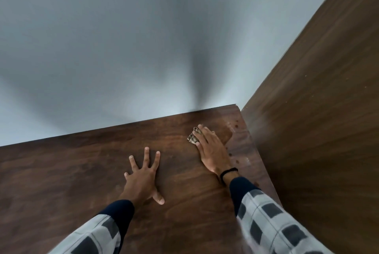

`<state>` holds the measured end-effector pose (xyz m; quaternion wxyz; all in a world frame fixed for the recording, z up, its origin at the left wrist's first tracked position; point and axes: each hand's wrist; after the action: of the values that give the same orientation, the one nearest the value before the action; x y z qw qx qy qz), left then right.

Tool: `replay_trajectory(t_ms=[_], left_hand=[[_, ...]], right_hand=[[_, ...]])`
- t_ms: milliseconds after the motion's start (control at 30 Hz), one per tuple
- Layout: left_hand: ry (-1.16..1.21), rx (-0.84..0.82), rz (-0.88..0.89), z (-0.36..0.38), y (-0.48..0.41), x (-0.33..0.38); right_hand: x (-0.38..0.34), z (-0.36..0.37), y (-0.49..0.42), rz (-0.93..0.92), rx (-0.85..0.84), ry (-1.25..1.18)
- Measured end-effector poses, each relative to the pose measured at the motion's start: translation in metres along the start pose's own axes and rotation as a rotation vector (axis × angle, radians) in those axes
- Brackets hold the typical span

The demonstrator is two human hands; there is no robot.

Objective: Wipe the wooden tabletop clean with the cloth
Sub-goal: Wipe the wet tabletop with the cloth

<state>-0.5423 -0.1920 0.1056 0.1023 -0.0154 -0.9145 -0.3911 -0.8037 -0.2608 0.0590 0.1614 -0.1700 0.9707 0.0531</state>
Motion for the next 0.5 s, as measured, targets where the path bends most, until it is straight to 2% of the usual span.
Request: replay_trajectory(t_ms=[67,200,267,367,433,500], left_hand=[[-0.001,0.009,0.000,-0.001,0.000,0.001],[-0.012,0.009,-0.017,-0.001,0.002,0.003],[-0.014,0.012,-0.019,-0.001,0.002,0.002],[-0.004,0.012,-0.013,-0.001,0.002,0.002],[0.002,0.010,-0.011,-0.002,0.003,0.002],[0.006,0.012,-0.015,-0.002,0.003,0.003]], right_hand=[[0.017,-0.011,-0.009,-0.006,-0.021,0.019],[0.025,-0.026,-0.038,0.311,0.065,0.010],[0.003,-0.015,-0.029,0.353,0.087,-0.006],[-0.024,0.010,0.016,0.140,0.071,-0.032],[-0.015,0.010,0.037,-0.031,-0.004,-0.039],[0.009,0.001,0.030,-0.068,-0.021,0.002]])
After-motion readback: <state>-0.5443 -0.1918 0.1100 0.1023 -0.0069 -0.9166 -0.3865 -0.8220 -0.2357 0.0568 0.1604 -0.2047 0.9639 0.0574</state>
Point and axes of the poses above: each hand's wrist, its own y-axis away from the middle knuckle, its own z-axis out of the palm, x = y × z, and after that the axes turned 1 degree about -z, right-handed
